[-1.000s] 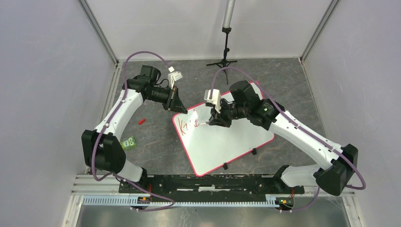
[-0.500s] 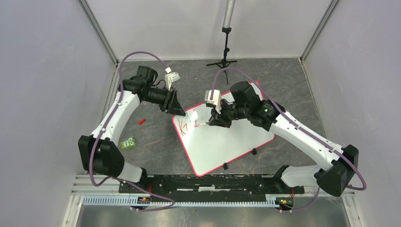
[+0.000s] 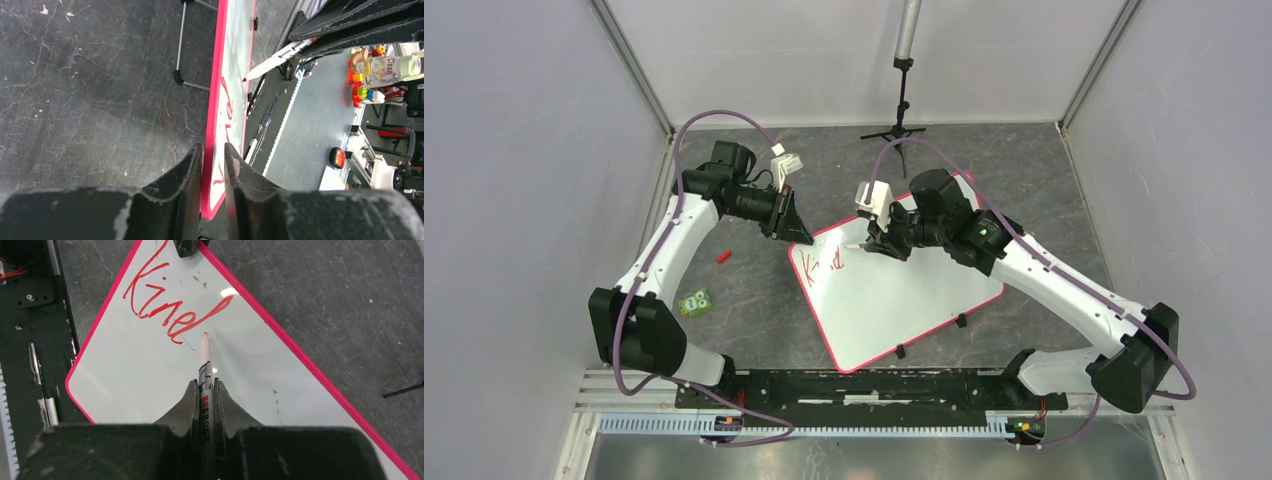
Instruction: Write a sentence on the whiteboard
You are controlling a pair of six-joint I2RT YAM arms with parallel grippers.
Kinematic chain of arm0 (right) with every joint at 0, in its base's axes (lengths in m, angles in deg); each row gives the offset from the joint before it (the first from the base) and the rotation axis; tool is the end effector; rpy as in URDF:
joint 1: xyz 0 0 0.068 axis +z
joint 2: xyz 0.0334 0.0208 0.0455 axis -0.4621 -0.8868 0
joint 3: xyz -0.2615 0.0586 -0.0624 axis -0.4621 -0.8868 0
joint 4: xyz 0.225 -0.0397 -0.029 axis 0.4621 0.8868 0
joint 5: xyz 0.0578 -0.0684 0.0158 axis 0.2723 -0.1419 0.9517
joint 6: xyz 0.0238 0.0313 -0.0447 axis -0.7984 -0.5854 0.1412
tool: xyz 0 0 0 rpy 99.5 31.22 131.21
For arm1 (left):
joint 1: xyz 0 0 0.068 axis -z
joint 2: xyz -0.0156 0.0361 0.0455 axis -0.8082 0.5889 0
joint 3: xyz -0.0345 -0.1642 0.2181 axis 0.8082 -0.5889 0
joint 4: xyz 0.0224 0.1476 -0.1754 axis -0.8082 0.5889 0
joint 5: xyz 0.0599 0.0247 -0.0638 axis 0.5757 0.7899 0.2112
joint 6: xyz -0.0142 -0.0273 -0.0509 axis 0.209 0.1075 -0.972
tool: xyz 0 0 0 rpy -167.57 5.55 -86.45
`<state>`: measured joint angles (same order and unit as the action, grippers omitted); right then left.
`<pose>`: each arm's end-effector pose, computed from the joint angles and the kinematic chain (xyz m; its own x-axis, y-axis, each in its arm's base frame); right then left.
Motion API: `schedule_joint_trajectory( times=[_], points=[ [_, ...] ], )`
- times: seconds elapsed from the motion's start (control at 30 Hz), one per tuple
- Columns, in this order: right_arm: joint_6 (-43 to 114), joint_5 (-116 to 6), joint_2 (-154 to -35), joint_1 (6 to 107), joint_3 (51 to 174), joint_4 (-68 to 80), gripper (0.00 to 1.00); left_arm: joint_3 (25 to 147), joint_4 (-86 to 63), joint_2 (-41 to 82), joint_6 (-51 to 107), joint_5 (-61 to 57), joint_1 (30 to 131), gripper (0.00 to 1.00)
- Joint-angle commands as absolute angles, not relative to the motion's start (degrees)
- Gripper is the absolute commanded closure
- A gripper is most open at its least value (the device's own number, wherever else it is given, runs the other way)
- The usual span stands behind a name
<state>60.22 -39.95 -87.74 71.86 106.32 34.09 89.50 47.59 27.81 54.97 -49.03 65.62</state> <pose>0.1733 0.1926 0.3489 -0.1076 -0.4991 -0.8598 -0.9535 0.2966 -0.0528 0.2351 -0.0852 0.3225 -0.7224 0.3038 -0.6212 0.6866 0.4215 -0.5924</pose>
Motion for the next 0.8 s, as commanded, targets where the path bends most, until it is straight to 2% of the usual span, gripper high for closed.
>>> schedule_joint_trajectory(
  times=[0.0, 0.3, 0.77],
  points=[
    [59.7, -42.0, -88.2, 71.7, 105.7, 31.5, 1.00, 89.9, 46.6, 28.3, 55.5, -50.2, 65.6, 0.74],
    [60.3, -41.5, -89.2, 71.7, 105.9, 31.3, 1.00, 89.9, 46.6, 28.5, 55.6, -49.9, 65.7, 0.85],
    [60.4, -40.2, -90.1, 71.7, 106.4, 31.3, 1.00, 89.8, 46.6, 28.6, 55.7, -49.7, 65.6, 0.89]
  ],
)
